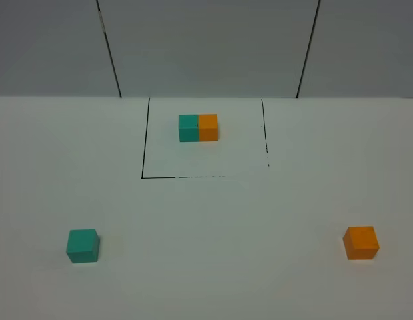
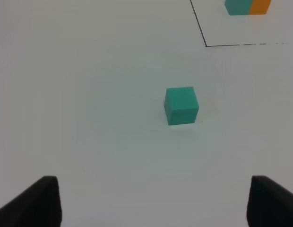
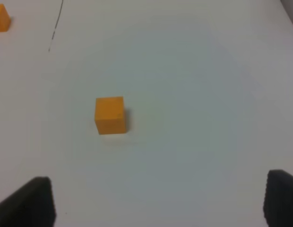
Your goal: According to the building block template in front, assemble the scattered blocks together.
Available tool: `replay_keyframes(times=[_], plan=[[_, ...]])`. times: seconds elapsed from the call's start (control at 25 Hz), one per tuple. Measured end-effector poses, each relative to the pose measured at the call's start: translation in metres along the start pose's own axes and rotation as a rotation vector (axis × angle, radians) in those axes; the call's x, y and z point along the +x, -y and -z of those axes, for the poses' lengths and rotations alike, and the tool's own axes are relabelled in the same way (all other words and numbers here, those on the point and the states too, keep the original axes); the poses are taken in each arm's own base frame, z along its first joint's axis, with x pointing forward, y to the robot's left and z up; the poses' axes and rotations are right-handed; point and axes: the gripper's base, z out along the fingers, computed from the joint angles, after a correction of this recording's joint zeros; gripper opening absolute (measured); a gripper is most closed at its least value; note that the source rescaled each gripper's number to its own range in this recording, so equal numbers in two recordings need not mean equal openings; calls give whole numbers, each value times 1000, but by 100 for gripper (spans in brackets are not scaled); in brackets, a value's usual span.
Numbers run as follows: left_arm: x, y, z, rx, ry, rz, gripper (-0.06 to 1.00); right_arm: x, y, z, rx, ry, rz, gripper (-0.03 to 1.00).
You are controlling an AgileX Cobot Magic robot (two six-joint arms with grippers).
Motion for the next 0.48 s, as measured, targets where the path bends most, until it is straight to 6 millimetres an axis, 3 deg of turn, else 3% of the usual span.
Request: replay_keyframes(times=[0.48], plan=[[0,0,0,0,0,0,68,0,0,0,0,0,0,76]])
